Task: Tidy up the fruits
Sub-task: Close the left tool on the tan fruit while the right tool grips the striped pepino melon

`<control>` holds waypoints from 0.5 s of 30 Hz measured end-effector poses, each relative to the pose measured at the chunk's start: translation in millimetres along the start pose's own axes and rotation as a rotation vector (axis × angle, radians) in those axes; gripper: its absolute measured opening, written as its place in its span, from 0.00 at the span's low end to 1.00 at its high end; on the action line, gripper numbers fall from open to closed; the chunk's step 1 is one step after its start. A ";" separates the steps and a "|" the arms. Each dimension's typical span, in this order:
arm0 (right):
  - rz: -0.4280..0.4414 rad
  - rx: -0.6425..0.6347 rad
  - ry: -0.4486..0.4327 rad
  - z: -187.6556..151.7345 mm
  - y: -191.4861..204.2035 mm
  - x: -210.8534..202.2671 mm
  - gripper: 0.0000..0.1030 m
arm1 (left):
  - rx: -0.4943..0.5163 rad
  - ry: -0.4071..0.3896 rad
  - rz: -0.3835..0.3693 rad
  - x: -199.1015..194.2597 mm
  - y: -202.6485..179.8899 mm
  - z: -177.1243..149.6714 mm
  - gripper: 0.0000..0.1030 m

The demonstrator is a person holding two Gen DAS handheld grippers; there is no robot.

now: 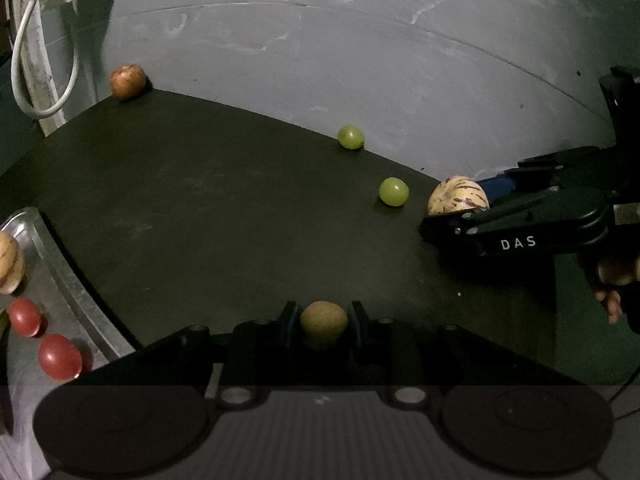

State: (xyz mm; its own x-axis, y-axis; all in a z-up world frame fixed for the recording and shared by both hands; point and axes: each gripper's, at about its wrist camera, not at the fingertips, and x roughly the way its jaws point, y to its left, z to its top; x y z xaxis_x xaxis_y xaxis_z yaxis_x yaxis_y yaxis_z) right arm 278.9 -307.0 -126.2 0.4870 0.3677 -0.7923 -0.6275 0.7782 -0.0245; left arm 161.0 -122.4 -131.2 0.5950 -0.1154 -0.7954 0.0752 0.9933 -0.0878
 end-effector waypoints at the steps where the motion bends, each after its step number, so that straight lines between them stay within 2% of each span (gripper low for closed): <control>1: -0.002 -0.001 0.000 0.2 0.6 -0.1 0.55 | -0.004 -0.001 0.000 -0.3 0.9 0.2 0.27; 7: 0.016 0.040 0.000 1.0 4.1 -5.9 0.54 | -0.021 -0.008 -0.001 -4.2 6.6 2.2 0.27; 15: 0.042 0.140 -0.043 7.3 21.7 -35.0 0.54 | -0.040 -0.045 0.004 -17.8 25.5 12.0 0.27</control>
State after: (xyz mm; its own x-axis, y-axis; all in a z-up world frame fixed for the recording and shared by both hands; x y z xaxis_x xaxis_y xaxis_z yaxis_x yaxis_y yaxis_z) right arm 252.6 -299.3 -94.6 0.4897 0.4203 -0.7639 -0.5585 0.8240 0.0954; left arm 162.0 -95.1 -112.1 0.6303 -0.1108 -0.7684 0.0411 0.9931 -0.1095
